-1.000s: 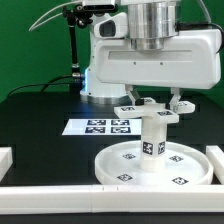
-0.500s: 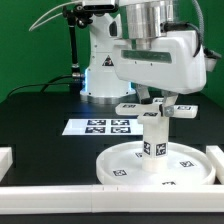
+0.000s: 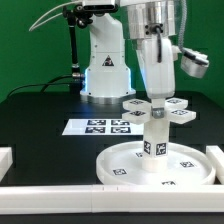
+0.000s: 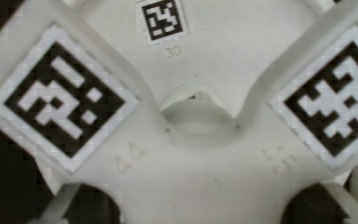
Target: Assemble round table
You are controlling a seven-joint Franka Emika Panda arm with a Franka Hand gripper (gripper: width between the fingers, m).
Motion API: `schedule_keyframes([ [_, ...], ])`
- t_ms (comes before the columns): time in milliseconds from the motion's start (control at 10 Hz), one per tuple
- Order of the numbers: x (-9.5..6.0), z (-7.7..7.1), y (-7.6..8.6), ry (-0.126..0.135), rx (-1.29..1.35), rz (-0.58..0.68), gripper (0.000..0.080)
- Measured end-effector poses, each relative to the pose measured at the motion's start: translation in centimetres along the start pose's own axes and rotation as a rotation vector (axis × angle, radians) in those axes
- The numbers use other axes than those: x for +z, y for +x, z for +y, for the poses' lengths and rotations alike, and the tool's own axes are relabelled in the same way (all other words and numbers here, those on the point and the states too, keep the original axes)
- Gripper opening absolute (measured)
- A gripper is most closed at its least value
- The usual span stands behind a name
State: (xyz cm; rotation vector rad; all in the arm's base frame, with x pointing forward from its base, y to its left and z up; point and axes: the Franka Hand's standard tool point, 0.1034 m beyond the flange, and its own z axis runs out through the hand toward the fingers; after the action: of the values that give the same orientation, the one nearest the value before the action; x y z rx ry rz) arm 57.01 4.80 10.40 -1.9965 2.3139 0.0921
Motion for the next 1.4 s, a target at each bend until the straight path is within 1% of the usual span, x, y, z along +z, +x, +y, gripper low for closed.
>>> schedule_keyframes([
  [300,0.0,-0.1,0.2,-0.001,0.152,-0.022,0.0446],
  [500,0.0,-0.1,0.1,0.0,0.138,-0.022,0.0458],
  [600,-0.1,-0.1,0.0,0.001,0.13,-0.023,0.0611],
  [700,-0.8,-0.4,-0.2,0.013,0.096,-0.037,0.0638],
  [900,-2.0,-0.7,-0.7,0.032,0.071,-0.056,0.0647],
  [1200,-1.7,-0.6,-0.7,0.029,0.018,-0.053,0.0649],
  [1300,-1.7,-0.6,-0.7,0.024,-0.058,-0.047,0.0649],
  [1400,-1.7,-0.5,-1.1,0.002,-0.204,-0.035,0.0649],
])
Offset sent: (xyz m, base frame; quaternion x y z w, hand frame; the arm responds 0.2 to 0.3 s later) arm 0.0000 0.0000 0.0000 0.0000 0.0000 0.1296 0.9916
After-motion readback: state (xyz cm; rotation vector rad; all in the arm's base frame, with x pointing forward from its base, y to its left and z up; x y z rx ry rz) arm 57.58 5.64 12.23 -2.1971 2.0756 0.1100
